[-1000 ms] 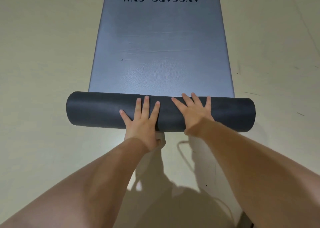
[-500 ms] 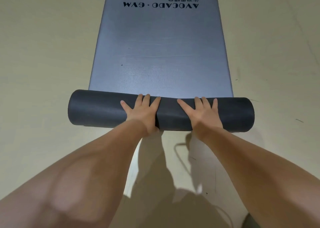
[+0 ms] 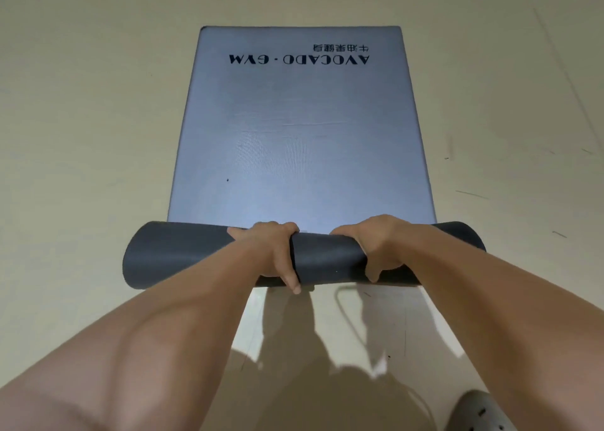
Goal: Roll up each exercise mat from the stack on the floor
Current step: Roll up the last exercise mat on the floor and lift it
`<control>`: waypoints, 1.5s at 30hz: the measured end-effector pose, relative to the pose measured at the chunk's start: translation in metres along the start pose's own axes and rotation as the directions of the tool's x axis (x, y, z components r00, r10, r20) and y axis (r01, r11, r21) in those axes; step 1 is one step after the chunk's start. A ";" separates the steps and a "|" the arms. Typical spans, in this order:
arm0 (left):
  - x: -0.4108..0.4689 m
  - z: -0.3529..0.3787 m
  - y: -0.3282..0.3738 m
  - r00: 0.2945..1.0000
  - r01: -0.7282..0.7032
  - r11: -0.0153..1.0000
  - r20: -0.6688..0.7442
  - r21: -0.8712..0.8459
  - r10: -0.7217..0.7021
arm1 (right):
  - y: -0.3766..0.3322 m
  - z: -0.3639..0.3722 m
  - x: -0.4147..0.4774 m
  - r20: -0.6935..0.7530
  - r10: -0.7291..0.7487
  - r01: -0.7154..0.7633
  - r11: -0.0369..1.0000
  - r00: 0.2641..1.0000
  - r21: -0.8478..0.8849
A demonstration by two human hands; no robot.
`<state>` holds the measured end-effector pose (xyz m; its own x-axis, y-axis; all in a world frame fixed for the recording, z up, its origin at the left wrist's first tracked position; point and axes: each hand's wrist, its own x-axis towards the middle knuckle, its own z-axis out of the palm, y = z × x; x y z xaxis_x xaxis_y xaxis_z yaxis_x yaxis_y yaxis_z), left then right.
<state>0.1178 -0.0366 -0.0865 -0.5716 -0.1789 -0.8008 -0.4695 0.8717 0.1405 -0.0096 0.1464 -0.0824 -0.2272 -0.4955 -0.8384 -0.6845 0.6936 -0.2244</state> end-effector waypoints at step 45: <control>0.057 -0.041 -0.029 0.911 -0.092 0.976 -0.380 0.196 0.162 | -0.030 -0.019 0.055 -0.479 0.224 -0.311 0.944 0.849 -0.111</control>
<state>0.0712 -0.0904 -0.1129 -0.8525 -0.1955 -0.4848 -0.2744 0.9568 0.0966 -0.0145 0.0881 -0.1120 -0.6777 -0.5159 -0.5240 -0.6523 0.7508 0.1043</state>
